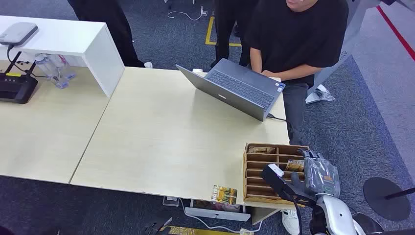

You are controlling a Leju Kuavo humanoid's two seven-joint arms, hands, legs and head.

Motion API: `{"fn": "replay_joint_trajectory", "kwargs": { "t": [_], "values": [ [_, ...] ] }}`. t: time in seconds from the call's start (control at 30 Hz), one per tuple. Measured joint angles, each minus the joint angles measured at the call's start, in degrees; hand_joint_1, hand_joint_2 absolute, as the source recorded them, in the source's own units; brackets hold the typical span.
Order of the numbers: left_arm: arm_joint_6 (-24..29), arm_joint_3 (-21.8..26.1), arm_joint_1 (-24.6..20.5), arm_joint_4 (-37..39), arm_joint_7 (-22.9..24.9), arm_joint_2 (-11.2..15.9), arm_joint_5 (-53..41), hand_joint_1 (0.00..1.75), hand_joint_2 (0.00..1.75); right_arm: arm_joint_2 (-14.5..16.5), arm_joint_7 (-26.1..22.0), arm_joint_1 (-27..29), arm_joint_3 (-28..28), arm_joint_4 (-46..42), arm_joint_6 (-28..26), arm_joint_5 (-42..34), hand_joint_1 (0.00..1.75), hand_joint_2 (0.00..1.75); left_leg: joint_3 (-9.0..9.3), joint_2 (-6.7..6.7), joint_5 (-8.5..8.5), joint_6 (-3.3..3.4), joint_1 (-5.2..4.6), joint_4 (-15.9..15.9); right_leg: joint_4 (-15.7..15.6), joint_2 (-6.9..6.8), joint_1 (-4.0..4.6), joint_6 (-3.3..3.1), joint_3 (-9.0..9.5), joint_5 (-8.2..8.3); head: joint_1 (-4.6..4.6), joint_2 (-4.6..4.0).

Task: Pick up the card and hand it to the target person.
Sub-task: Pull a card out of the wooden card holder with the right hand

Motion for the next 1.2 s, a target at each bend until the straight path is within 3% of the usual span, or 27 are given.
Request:
{"fn": "replay_joint_trajectory", "kwargs": {
  "t": [0.77,0.97,1.2],
  "values": [
    [-0.1,0.0,-0.1,0.0,0.1,0.0,-0.7,0.0,0.0,-0.3,0.0,-0.9,0.3,1.9,4.8,0.2,1.1,1.75,0.02,0.0,0.0,0.0,0.0,0.0,0.0,0.0,0.0,0.0,0.02,0.0,0.01,0.0],
    [-0.1,0.0,-0.1,0.0,0.1,0.0,-0.7,0.0,0.0,-0.3,0.0,-0.9,0.3,2.1,5.3,0.2,1.28,1.75,0.02,0.0,0.0,0.0,-0.01,0.0,0.0,0.0,0.0,0.01,0.01,0.01,0.0,0.0],
    [-0.1,0.0,-0.1,0.0,0.1,0.0,-0.7,0.0,0.0,-0.3,0.0,-0.9,0.3,2.3,5.3,0.2,1.34,1.75,0.02,0.0,0.0,0.0,0.0,0.0,0.0,0.0,0.0,0.01,0.01,0.01,0.01,0.0]
  ]
}}
